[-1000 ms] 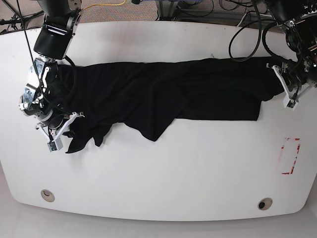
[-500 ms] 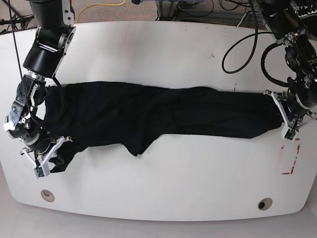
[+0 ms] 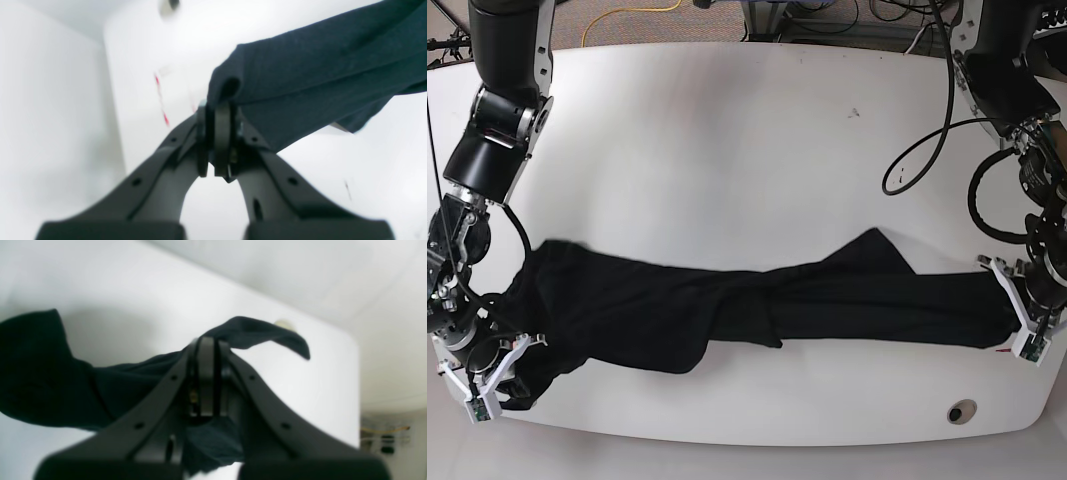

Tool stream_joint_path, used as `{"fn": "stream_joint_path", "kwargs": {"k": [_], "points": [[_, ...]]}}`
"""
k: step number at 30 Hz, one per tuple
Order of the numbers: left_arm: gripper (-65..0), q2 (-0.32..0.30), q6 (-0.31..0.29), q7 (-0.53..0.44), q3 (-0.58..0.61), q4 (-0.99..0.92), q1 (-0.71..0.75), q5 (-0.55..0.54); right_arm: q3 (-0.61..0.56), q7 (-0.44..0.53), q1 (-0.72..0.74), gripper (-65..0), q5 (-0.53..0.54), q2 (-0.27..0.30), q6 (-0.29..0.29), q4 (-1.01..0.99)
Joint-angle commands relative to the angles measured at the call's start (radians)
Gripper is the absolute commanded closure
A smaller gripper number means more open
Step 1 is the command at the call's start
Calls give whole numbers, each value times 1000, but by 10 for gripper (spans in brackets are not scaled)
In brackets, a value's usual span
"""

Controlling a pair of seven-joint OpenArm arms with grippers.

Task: Fold the T-shirt properly
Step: 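Lift the shirt with both grippers and swing it across the table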

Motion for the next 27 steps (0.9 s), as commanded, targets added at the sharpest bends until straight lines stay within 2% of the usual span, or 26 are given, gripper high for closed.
{"fn": "stream_joint_path", "kwargs": {"k": [1,8,13,18,27], "points": [[0,-15,-1,-19,-5,16,-80,5,-19,19,73,0,10,43,-2,11],[0,-20,-1,-19,-8,16,-214,5,-89,14,197,0,15,81,-2,-33],[0,-60,-1,-19,-9,13,-292,5,-103,14,272,0,10,93,-2,-55],[0,-92,-1,-19,-25,-19,-366,5,-135,14,375,0,15,144,-1,-122],[0,-149,-1,-19,-66,-150,-515,3,-195,11,553,0,10,173,1,-185]]}}
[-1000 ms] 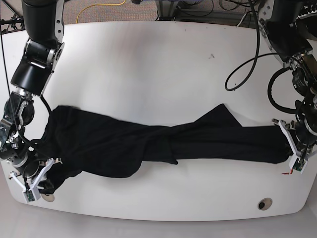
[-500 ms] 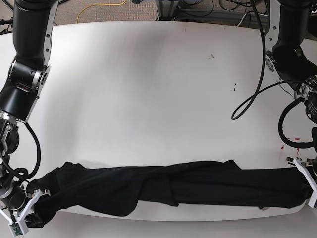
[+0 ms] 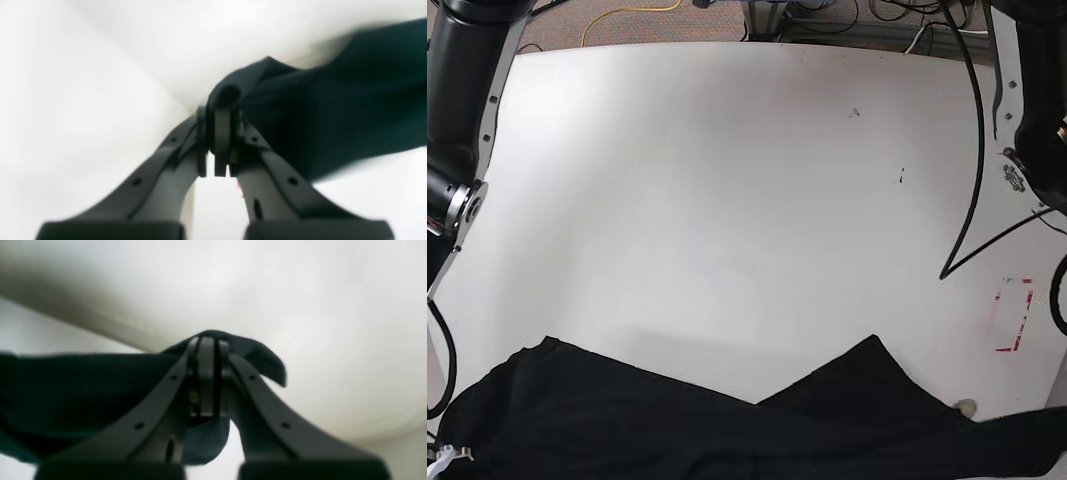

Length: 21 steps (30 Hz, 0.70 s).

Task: Fold the T-shirt properly
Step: 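Lift the shirt with both grippers and swing it across the table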

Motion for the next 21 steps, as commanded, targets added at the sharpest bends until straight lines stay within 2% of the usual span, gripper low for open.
{"fn": "stream_joint_path", "kwargs": {"k": [1,6,21], "points": [[0,-16,-1,-24,0,-14,-64,0,-32,23,78,0,14,29,-4,9],[0,-16,-1,-24,0,-19,-104,0,-74,23,130,0,19,40,-4,8],[0,-13,-1,-24,5,-20,-101,0,-75,-20,156,0,19,36,-4,6]]}}
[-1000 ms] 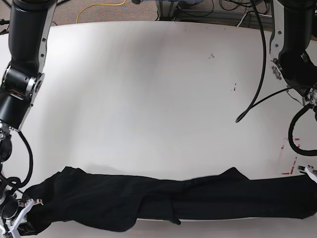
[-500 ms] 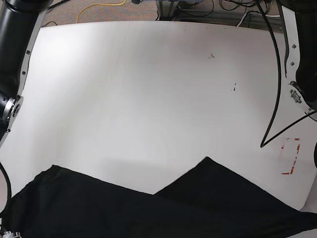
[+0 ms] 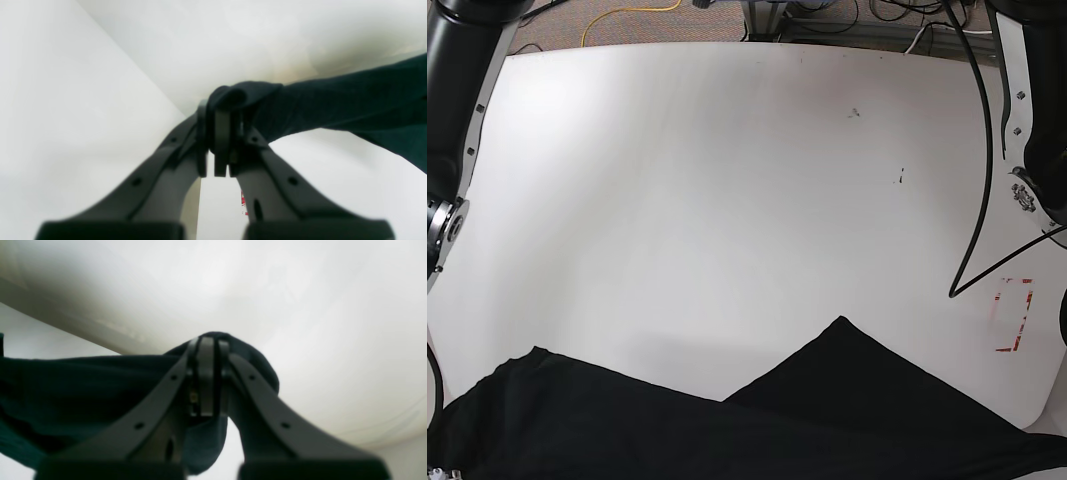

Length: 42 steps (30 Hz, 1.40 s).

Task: Fold the T-shirt properly
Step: 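Lift the shirt with both grippers and swing it across the table, then lay the shirt down with both grippers, stretched between them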

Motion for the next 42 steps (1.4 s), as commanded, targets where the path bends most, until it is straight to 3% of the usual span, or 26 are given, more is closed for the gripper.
{"fn": "stream_joint_path", "kwargs": {"k": [1,10,16,28,42], "points": [[0,-13,-1,-21,0,6,-29,5,5,26,46,0,-4,12,-8,13],[0,-10,-1,-21,23,6,-25,5,7,24,35,0,-4,12,-8,13],[0,-10,-1,-21,32,7,57,3,44,23,-72,0,-4,14,-8,33],[0,10,-1,-21,-8,9,345,-5,274,-11,-516,0,-4,-35,-8,224],[0,24,-1,-21,-91,13,713,-14,455,-12,-1002,0,-4,-198,-5,441]]}}
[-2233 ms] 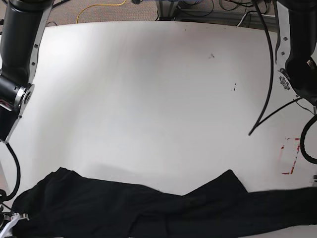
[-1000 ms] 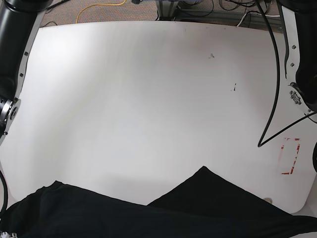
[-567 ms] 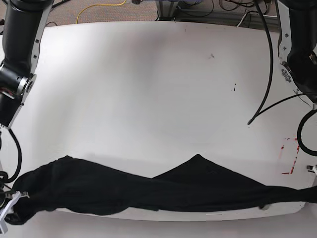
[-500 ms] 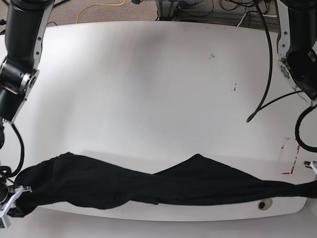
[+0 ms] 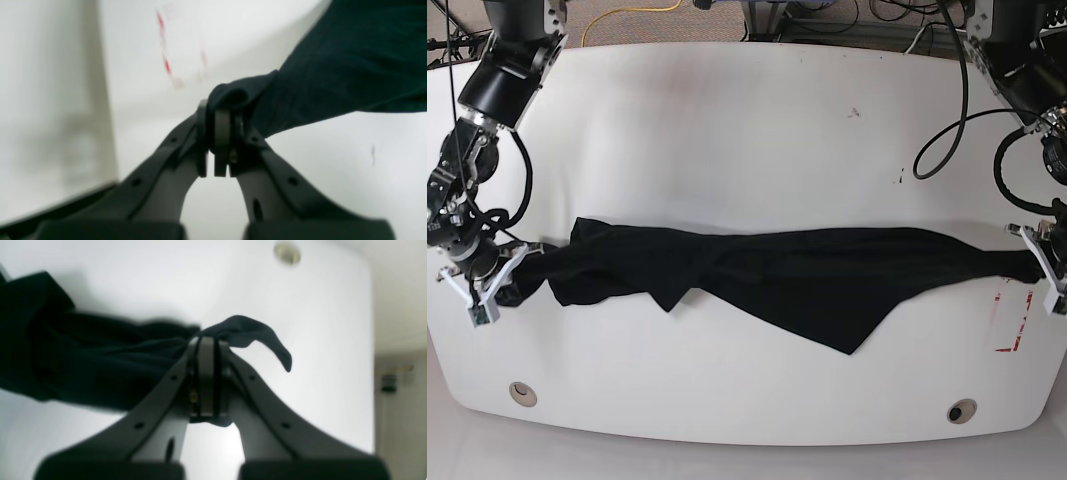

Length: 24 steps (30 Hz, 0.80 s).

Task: Fold the T-shirt properly
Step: 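Lay the shirt down with both grippers, stretched between them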

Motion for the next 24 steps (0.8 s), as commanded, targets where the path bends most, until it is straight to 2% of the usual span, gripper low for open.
{"fn": "stream_joint_path", "kwargs": {"k": [1,10,16,24], "points": [[0,-22,-1,-17,-25,17,37,-7,29,29,-41,0,10,-5,-2,54],[0,-25,-1,-17,-96,17,227,-7,96,34,-245,0,6,-99,1,115],[0,-28,-1,-17,-125,17,316,-2,107,37,-320,0,2,-149,2,129],[0,-48,-1,-17,-128,14,408,1,107,86,-391,0,2,-182,2,131]]}}
